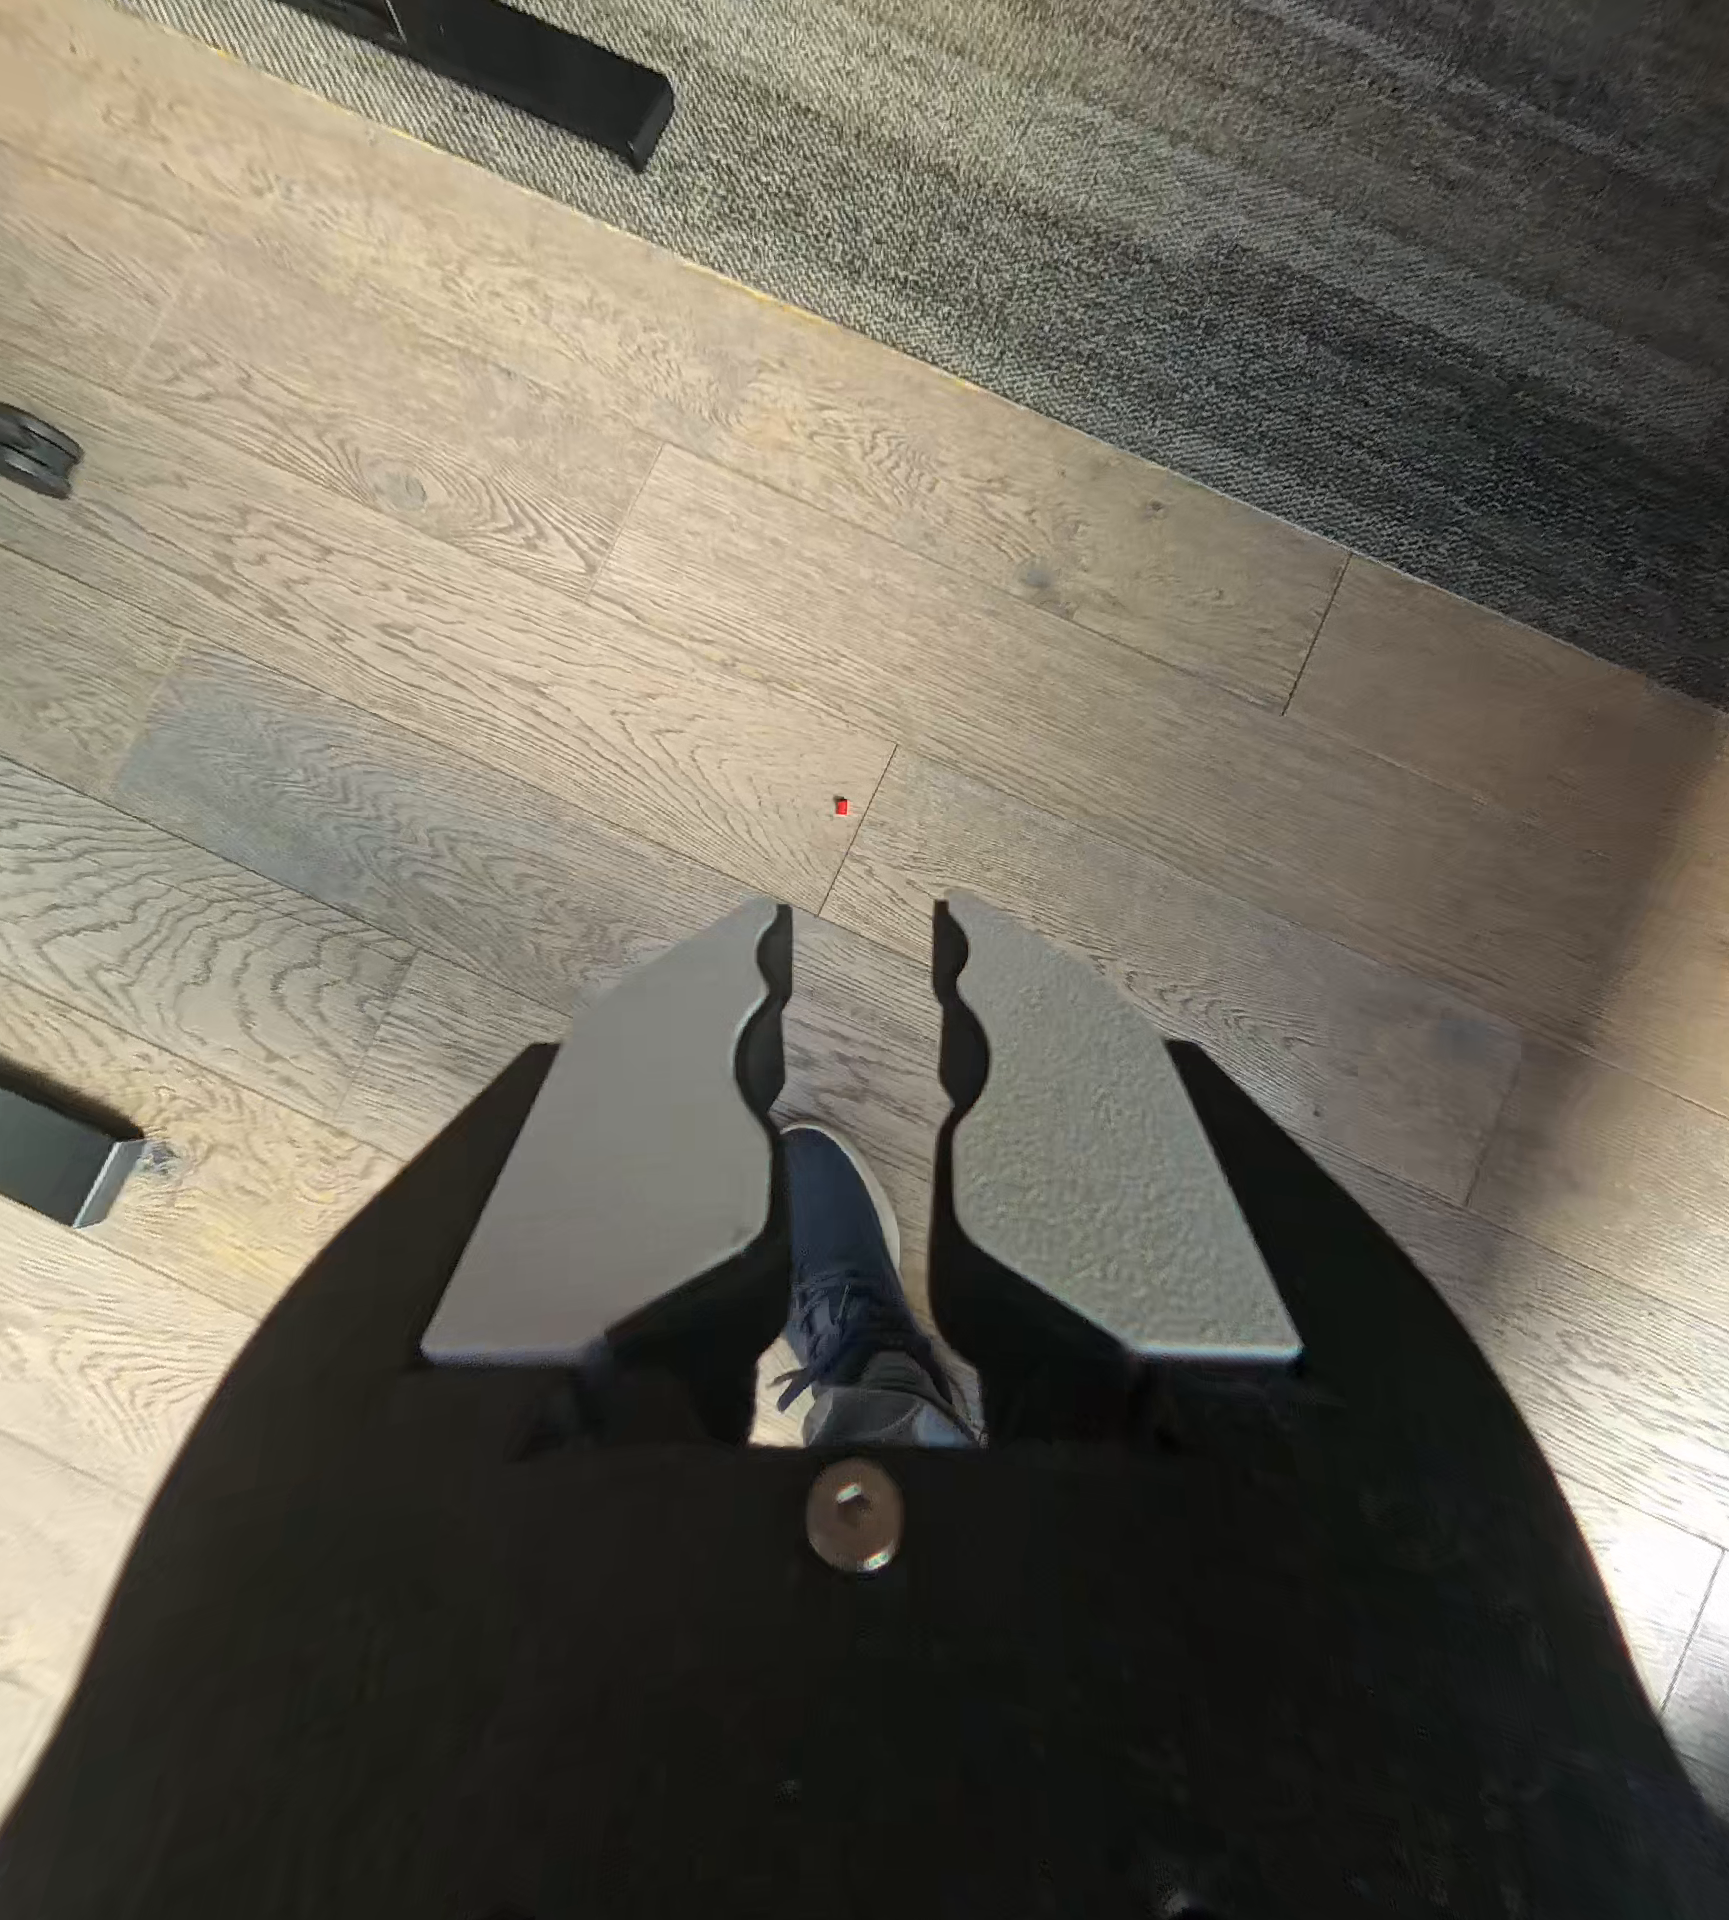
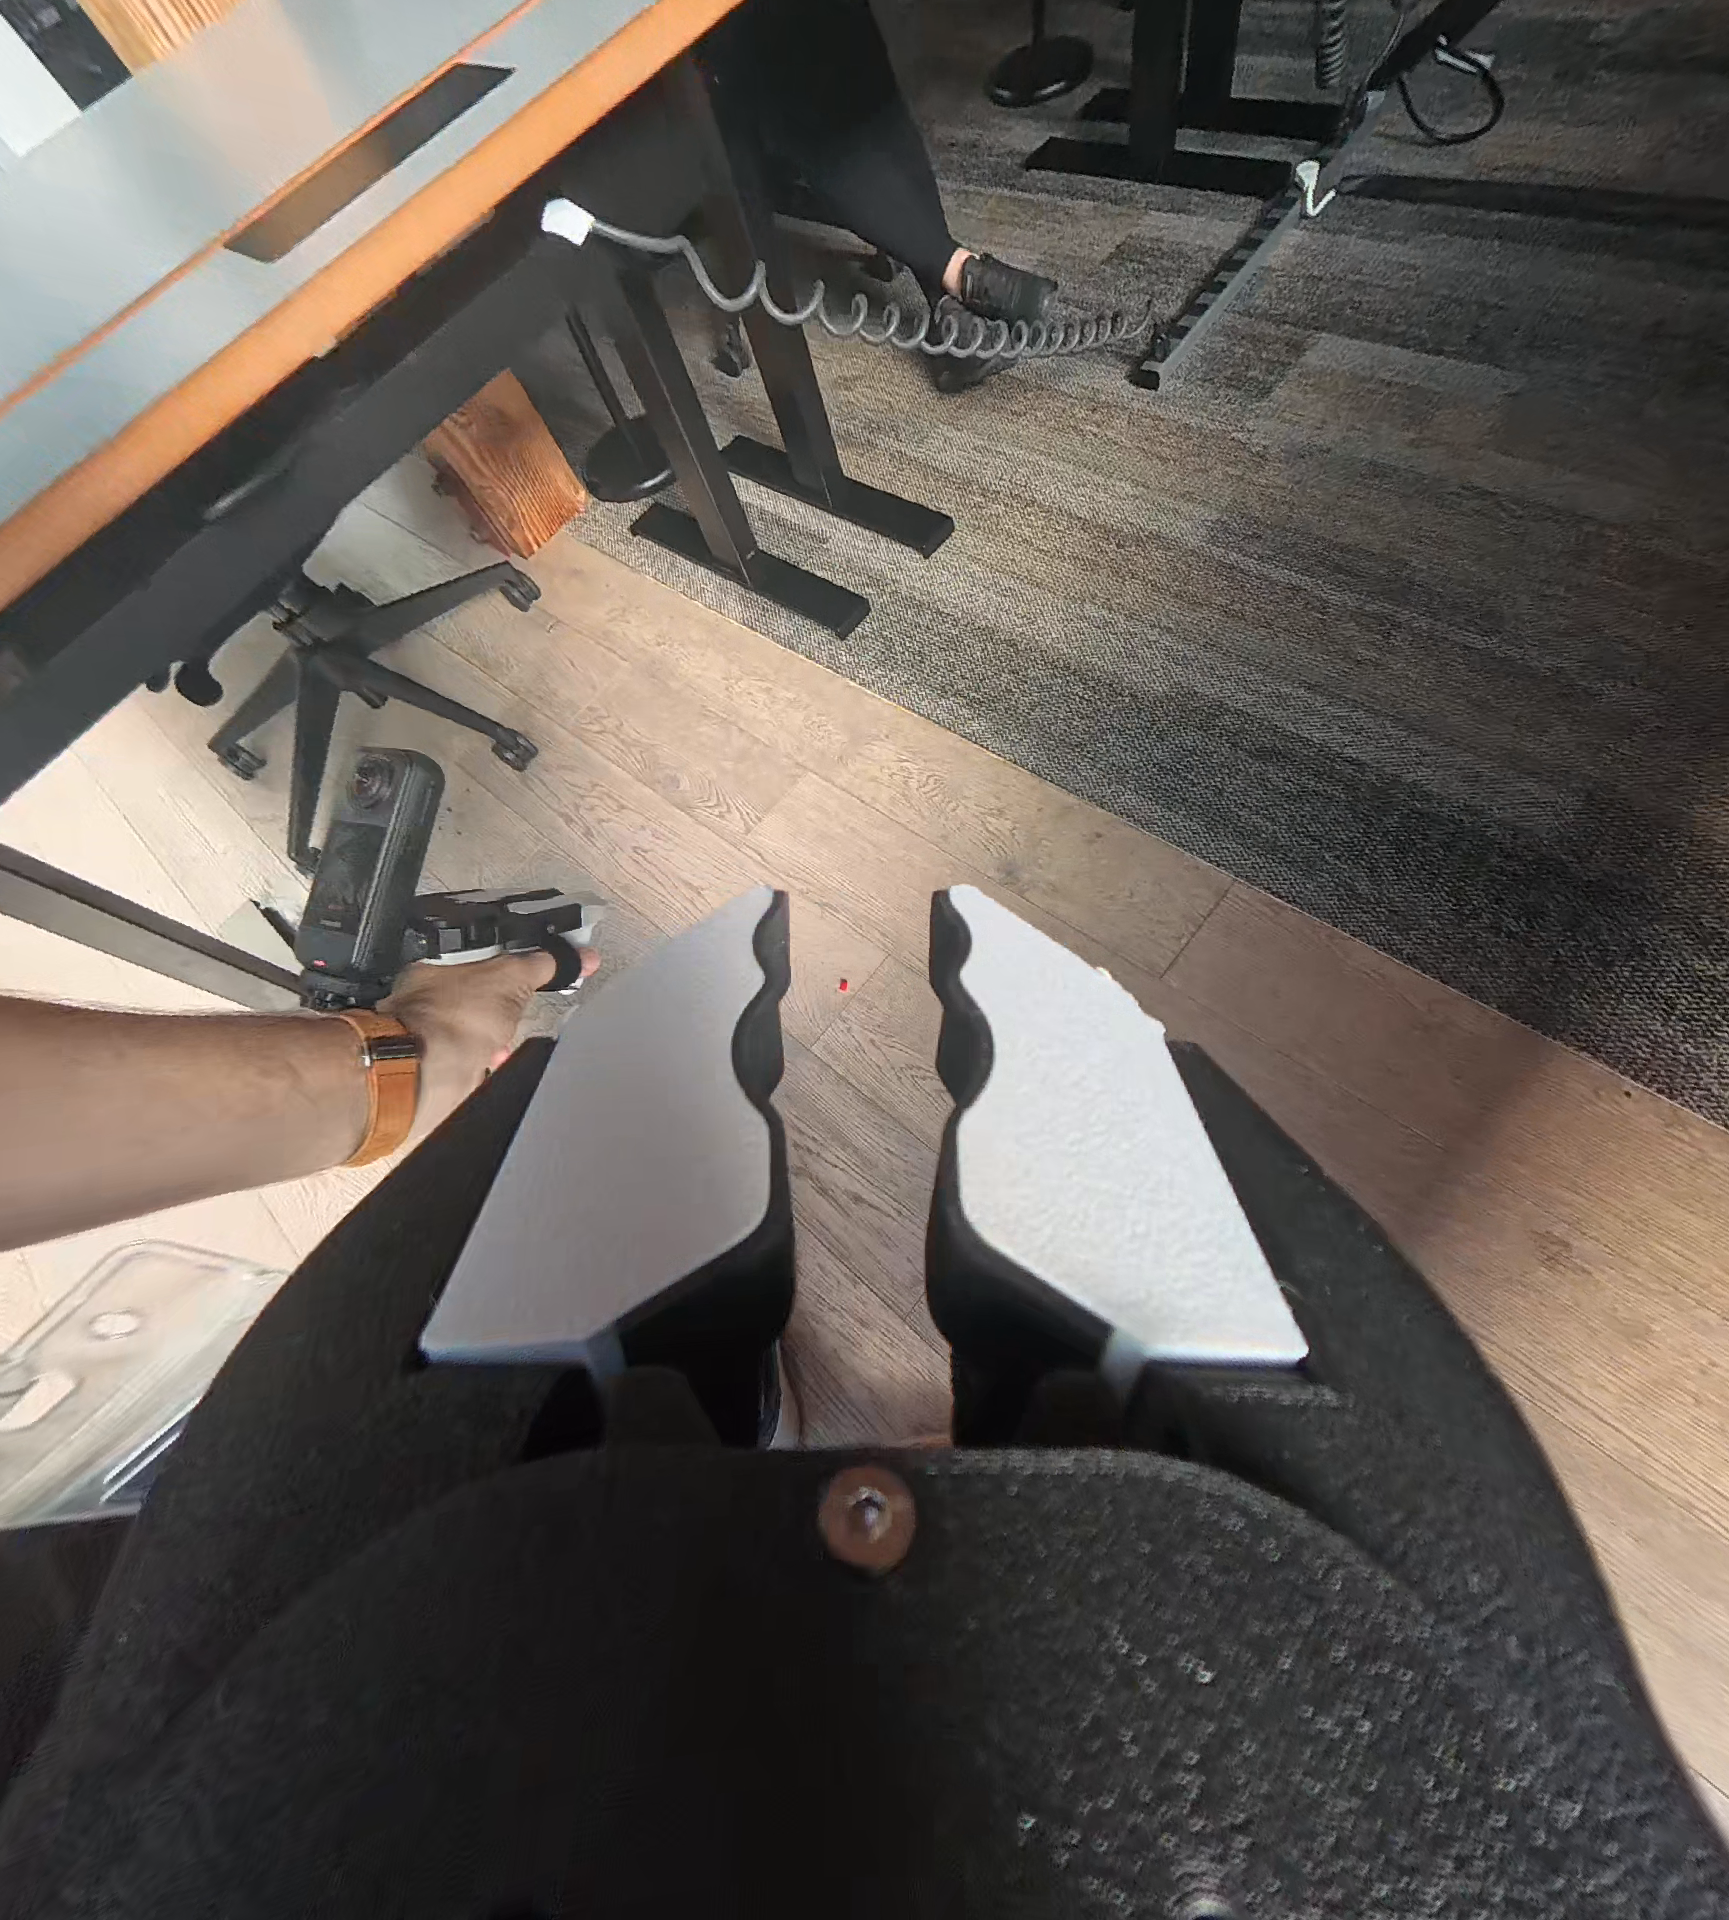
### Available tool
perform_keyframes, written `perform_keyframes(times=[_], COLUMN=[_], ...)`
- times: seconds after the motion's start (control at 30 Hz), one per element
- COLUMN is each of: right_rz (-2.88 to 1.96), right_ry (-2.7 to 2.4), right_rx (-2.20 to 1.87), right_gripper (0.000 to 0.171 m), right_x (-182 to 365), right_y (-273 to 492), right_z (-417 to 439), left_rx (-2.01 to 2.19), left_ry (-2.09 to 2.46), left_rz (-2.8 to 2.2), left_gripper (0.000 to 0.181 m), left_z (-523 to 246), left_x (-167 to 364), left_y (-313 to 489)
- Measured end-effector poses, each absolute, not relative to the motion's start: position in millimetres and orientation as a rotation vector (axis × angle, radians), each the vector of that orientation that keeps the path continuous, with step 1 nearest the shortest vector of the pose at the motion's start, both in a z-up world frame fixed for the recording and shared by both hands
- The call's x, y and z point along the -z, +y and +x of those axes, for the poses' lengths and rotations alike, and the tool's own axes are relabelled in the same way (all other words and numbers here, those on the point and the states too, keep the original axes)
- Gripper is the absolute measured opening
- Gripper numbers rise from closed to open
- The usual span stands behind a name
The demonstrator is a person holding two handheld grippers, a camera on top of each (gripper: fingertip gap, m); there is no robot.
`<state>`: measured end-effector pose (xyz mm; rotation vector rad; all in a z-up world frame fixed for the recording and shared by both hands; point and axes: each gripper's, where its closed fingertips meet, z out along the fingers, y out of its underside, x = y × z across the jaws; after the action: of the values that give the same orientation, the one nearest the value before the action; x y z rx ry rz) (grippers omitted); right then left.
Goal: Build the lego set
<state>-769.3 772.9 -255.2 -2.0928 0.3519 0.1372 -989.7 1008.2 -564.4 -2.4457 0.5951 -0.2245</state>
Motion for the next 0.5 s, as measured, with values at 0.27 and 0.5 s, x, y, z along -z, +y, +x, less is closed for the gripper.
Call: perform_keyframes(times=[0.27,0.5], right_rz=[-2.191,-2.292], right_ry=[0.286,0.352], right_rx=[-0.17,-0.163], right_gripper=[0.025,0.025], right_x=[477.2,595.0], right_y=[890.0,906.2], right_z=[-689.8,-618.9], left_rx=[0.175,0.202], left_ry=[0.537,0.661], left_rz=[-2.539,-2.528], left_gripper=[0.017,0.019], left_z=[-947.4,-941.1], left_x=[887.3,1046.8], left_y=[1099.9,1129.4])
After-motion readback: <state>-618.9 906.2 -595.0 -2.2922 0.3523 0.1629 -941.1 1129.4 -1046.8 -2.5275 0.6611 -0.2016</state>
